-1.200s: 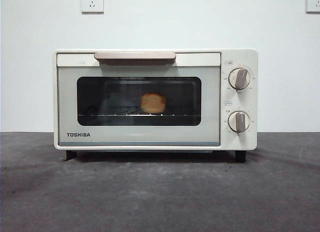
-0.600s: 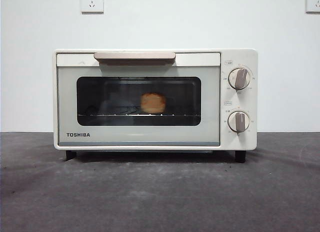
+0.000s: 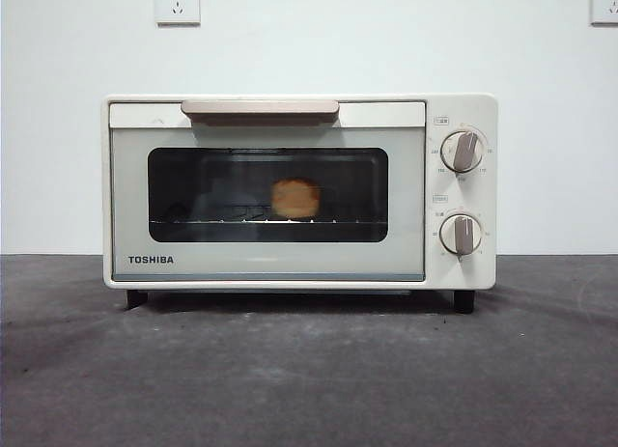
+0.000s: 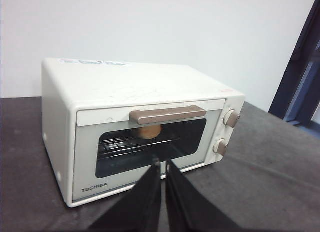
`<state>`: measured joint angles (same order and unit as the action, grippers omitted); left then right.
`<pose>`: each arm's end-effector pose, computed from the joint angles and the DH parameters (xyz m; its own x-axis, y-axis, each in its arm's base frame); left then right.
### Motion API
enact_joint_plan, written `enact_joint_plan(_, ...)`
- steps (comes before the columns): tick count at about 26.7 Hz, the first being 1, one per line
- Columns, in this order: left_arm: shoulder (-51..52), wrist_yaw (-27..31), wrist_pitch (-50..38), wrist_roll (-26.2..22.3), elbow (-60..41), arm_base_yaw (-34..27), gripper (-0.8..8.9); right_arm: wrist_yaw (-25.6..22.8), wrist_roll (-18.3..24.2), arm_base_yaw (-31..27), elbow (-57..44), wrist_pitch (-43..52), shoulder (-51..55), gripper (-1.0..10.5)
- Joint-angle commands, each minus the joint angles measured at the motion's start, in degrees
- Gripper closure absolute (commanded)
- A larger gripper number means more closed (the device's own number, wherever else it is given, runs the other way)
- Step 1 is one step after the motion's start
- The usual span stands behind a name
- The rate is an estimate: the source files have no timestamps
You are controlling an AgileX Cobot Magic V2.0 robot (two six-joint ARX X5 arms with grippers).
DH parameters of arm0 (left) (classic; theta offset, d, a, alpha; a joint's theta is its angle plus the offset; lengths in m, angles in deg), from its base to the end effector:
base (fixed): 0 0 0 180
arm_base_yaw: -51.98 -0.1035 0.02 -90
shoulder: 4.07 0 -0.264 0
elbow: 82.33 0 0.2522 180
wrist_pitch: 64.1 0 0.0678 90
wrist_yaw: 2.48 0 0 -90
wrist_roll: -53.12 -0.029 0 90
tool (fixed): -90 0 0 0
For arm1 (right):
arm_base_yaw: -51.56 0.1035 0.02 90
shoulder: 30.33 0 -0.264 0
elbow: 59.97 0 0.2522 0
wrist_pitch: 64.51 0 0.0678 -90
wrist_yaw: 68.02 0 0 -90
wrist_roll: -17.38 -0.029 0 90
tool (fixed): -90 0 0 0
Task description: The left arm flap open the oven, the right arm pick bread and place it into oven, the left arm flap close the oven
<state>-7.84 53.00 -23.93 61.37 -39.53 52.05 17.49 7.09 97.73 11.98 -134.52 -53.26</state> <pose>0.0441 -0.0165 0.2779 0.8231 -0.5677 -0.0164 0.5589 0.8147 -0.1546 0.0242 0.0219 0.3621 0.7011 0.6172 -0.3571 -0.6135 0.7773 0.1392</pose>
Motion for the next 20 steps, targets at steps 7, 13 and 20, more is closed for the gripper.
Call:
enact_joint_plan(7,-0.9,1.8,-0.3,-2.2,0.9,0.0,7.88,0.0,0.5,0.6,1.1,0.9,-0.1,8.7)
enact_joint_plan(13,-0.9,1.7,-0.6,-2.2,0.9,0.0,7.88,0.0,0.5,0.6,1.1,1.0,-0.1,9.3)
enact_joint_plan(20,-0.9,1.7,-0.7,-2.2,0.9,0.0,7.88,0.0,0.3,0.6,1.1,0.9,-0.1,9.3)
